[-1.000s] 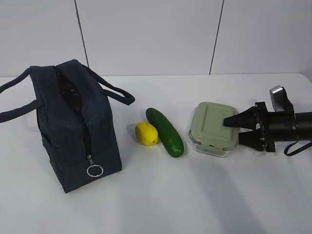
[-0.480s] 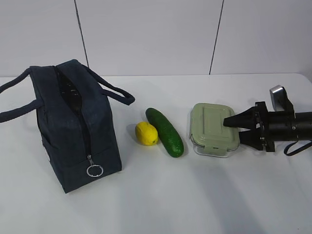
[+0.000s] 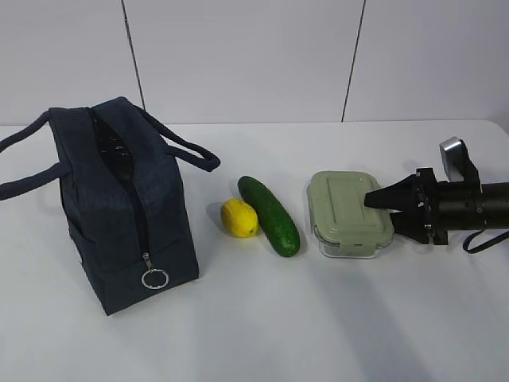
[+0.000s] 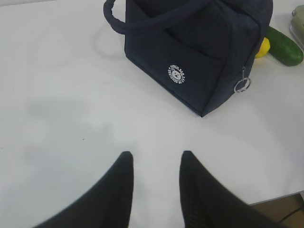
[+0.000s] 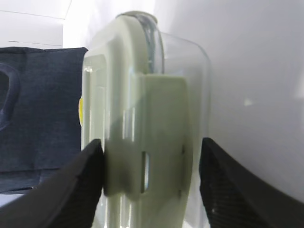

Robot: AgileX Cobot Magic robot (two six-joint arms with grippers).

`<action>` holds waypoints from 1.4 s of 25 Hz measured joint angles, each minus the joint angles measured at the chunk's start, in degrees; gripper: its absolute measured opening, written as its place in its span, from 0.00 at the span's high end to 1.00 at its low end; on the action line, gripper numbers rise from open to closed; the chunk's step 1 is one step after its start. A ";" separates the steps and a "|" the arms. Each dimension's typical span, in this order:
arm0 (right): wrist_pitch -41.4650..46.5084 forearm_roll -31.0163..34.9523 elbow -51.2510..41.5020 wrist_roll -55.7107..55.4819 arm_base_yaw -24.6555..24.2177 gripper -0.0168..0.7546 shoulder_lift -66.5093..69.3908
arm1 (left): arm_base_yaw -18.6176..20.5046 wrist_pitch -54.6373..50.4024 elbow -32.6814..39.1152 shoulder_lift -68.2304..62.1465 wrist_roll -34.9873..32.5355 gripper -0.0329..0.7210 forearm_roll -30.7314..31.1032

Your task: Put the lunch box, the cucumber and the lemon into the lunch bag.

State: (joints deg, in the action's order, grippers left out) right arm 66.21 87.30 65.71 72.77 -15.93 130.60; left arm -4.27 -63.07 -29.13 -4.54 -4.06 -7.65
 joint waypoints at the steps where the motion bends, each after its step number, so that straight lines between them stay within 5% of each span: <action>1: 0.00 0.00 0.00 0.29 0.00 0.40 0.00 | 0.00 0.00 0.00 0.00 0.00 0.64 0.00; 35: 1.11 -3.16 0.26 0.27 0.00 0.49 -0.23 | 0.00 0.00 0.00 0.00 0.00 0.64 0.00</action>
State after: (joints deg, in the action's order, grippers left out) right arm 67.31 84.15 65.97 73.04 -15.93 130.36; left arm -4.27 -63.07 -29.13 -4.54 -4.06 -7.65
